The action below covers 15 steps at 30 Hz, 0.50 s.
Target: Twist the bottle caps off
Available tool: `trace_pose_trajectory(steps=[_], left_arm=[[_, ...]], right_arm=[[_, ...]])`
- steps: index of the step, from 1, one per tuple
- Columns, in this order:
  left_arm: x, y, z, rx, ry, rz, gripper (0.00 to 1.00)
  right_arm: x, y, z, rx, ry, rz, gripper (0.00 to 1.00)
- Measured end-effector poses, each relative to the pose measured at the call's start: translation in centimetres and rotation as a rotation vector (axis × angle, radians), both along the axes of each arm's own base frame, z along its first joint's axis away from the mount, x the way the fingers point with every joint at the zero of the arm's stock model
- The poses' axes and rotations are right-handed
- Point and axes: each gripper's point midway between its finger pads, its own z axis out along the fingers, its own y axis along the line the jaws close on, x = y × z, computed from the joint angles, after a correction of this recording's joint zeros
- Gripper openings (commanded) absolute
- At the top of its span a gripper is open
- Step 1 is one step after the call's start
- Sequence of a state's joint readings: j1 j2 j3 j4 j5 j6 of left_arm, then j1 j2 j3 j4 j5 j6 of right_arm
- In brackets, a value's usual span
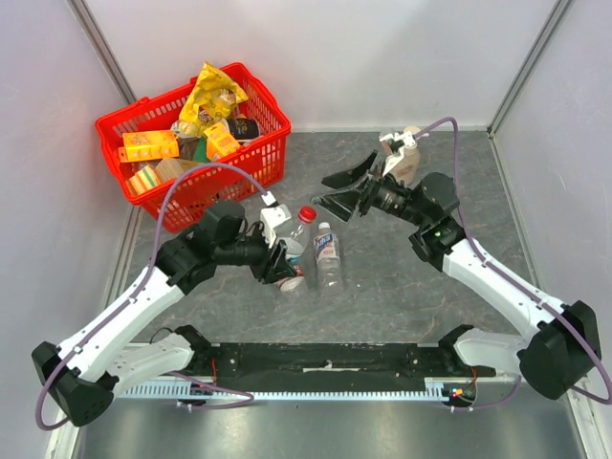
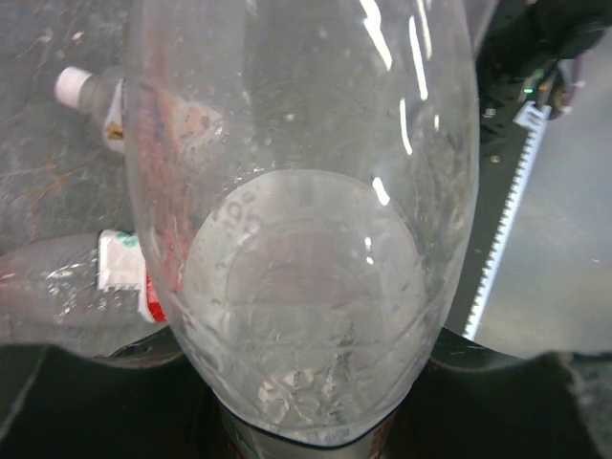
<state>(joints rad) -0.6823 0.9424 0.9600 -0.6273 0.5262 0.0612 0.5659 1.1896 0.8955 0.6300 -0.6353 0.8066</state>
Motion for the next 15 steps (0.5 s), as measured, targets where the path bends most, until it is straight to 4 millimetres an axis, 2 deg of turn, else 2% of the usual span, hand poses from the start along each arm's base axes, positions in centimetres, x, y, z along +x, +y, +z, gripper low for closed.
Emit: trace_pose_trajectory(steps=[3,8,12,15], left_arm=[[1.4,0.5,-1.2,0.058,-0.006,0.067,0.05],[3.7,1.8,-3.1,0.163,-0.023,0.185,0.05],[5.0,2.8,-4.0,0.226,-0.04,0.257,0.06],[5.3,3.7,-5.1,0.28,-0.032,0.293,0.06]], right_arm=[[1.6,0.0,-1.1,-0.06,0.063,-0.066,0.98],[3.7,0.7,-4.1,-0.156,0.175,-0.104,0.9],[4.7,1.8,-7.4,-0.236,0.264,-0.098,0.78],[4.8,2.5,-9.1,-0.268,0.305,-0.088,0.75]])
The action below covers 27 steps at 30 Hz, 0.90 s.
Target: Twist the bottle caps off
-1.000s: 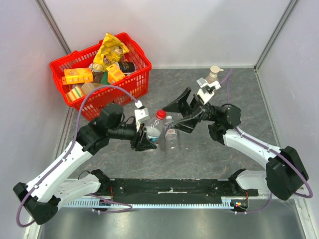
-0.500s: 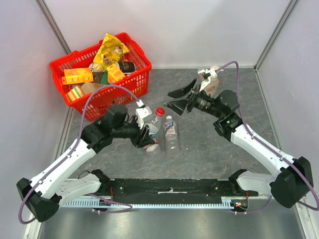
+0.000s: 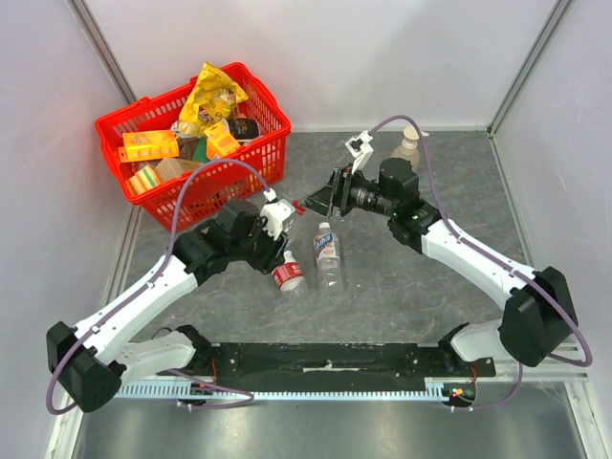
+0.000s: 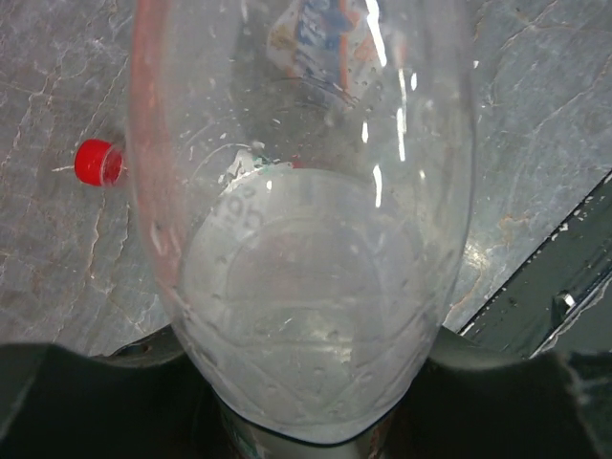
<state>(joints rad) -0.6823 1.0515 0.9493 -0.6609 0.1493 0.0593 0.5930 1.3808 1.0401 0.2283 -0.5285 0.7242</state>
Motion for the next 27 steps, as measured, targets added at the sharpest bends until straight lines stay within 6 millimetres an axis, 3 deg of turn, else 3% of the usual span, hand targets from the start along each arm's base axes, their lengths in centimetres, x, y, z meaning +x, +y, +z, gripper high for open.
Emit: trace_pose_trajectory(steps=[7,15,21,27], left_arm=[[0.5,0.4,-0.8,0.035,0.003,0.026,0.06],[0.6,0.5,-0.9,0.038,0.004,0.03,0.06],[0.5,0.5,-1.0,0.04,0.006,0.031,0.05],[0.5,0.5,-1.1,0.04,0.008,0.03,0.06]], right_arm=[[-0.6,0.6,-0.7,-0.013,0.022,0.02,0.71],[-0.5,1.2,-1.6,-0.009,0.057,0.032,0.57],[-0.4,2.0,-1.1,0.046,0.074,0.053,0.57],[-0.4,2.4,-0.6,0.077,0.082,0.066,0.47]])
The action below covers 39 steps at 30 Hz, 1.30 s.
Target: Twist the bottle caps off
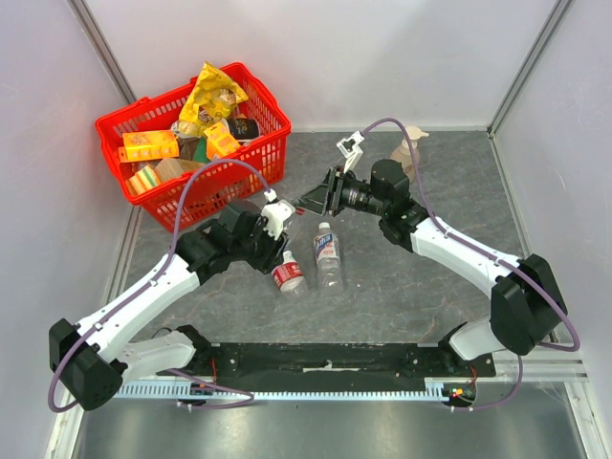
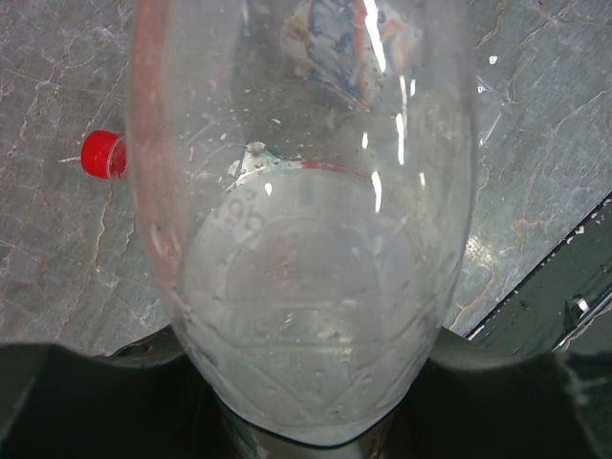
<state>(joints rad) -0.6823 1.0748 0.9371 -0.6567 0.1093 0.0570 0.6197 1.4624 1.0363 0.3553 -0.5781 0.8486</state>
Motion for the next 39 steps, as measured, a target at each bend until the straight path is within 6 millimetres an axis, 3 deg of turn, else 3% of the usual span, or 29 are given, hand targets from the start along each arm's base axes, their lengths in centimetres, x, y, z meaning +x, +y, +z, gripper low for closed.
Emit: trace_pose_trajectory(steps=[8,13,17,21,26,32,39], left_arm=[[0.0,0.0,0.0,0.001,0.001,0.001,0.06],[0.0,0.0,-0.1,0.001,0.001,0.001,0.05],[-0.1,0.1,-0.2,0.002,0.003,0.001,0.06],[-0.1,0.0,-0.2,0.002,0.004,0.0,0.05],[-0.1,0.0,-0.2,0.0,0.007,-0.003,0.05],[-0.4,-0.2,0.0,-0.015,0.011,-0.018,0.05],[-2.0,-1.2,1.4,-0.105,0.027,-0.091,0.05]], right_arm=[[-0.4,0.0,-0.6,-0.006,0.012,0.016,0.51],[-0.5,0.0,-1.0,-0.01,0.019,0.02,0.48],[-0.6,0.0,-1.1,-0.006,0.027,0.021,0.36],[-0.8,0.0,-1.2,0.012,0.039,0.026,0.16],[-1.0,0.1,-1.1,0.053,0.051,0.032,0.01],[-1.3,0.0,-0.8,0.111,0.038,0.05,0.0],[-2.8,0.0,1.0,0.172,-0.053,0.133,0.0]])
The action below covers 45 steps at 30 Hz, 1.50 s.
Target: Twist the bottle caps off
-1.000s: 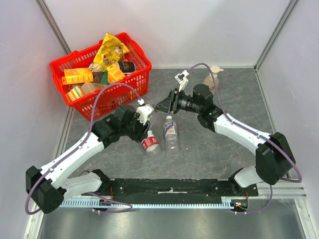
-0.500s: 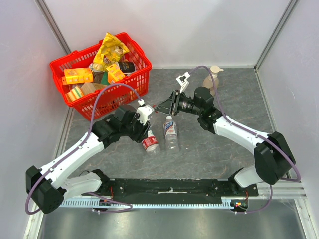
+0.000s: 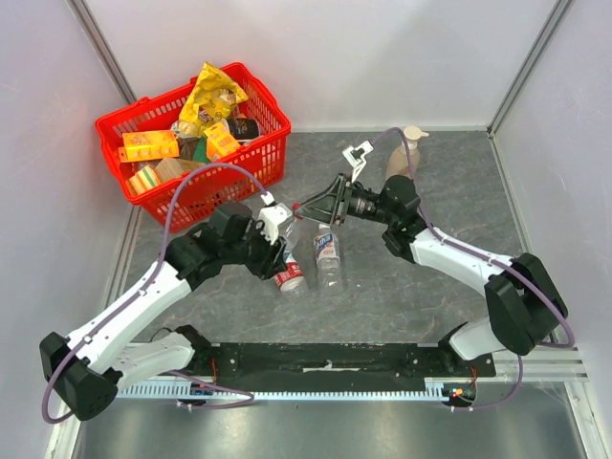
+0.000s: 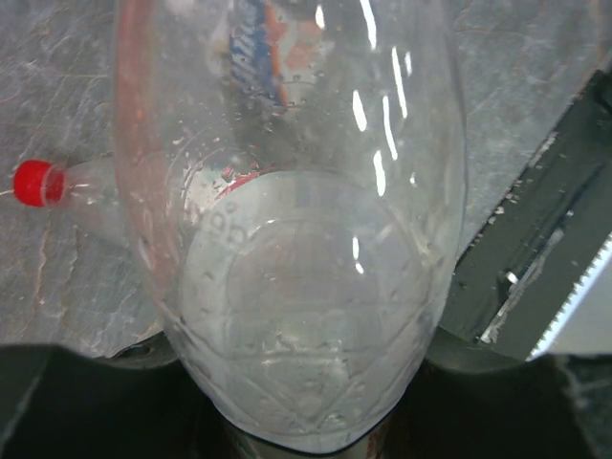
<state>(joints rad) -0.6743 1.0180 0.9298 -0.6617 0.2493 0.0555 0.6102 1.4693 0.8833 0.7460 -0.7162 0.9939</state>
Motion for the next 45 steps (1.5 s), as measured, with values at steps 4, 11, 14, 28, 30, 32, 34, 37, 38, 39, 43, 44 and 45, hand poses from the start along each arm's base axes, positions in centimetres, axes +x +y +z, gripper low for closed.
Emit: trace_pose_trajectory(steps=[4,11,14,28,30,32,34,37,38,39,43,44,45], left_arm=[[-1.7,-0.8,1.3,-0.076,0.016,-0.076,0.04],[-5.4,-3.0,4.1,-0.235,0.081,-0.274,0.03],[-6.7,-3.7,5.3,-0.288,0.108,-0.348,0.03],[-11.7,-5.7,10.7,-0.493,0.261,-0.674,0.03],[-12.0,-5.7,10.9,-0.503,0.269,-0.691,0.03],[-12.2,-5.7,11.0,-0.508,0.274,-0.7,0.03],[-12.3,-5.6,11.0,-0.512,0.277,-0.706,0.03],[-12.4,-5.6,11.0,-0.514,0.283,-0.711,0.02],[-12.4,-5.6,11.0,-0.514,0.284,-0.711,0.02],[-12.4,-5.6,11.0,-0.514,0.284,-0.711,0.02],[-12.6,-5.5,10.9,-0.513,0.282,-0.718,0.02],[-12.6,-5.4,10.9,-0.513,0.283,-0.719,0.02],[-12.7,-5.4,10.8,-0.512,0.284,-0.718,0.02]], right_arm=[[-1.8,-0.5,1.6,0.027,-0.091,0.059,0.0],[-5.7,-2.0,4.7,0.077,-0.29,0.161,0.0],[-7.1,-2.5,5.9,0.106,-0.372,0.196,0.0],[-11.8,-5.0,11.2,0.243,-0.615,0.255,0.0],[-12.2,-5.2,11.4,0.249,-0.621,0.263,0.0],[-12.4,-5.2,11.5,0.252,-0.625,0.268,0.0],[-12.4,-5.2,11.6,0.254,-0.624,0.269,0.0],[-12.4,-5.2,11.6,0.255,-0.621,0.268,0.0],[-12.4,-5.2,11.7,0.256,-0.621,0.267,0.0],[-12.4,-5.2,11.7,0.256,-0.621,0.266,0.0],[-12.5,-5.3,11.8,0.259,-0.625,0.264,0.0],[-12.5,-5.3,11.9,0.26,-0.629,0.264,0.0],[-12.5,-5.3,12.1,0.262,-0.633,0.264,0.0]])
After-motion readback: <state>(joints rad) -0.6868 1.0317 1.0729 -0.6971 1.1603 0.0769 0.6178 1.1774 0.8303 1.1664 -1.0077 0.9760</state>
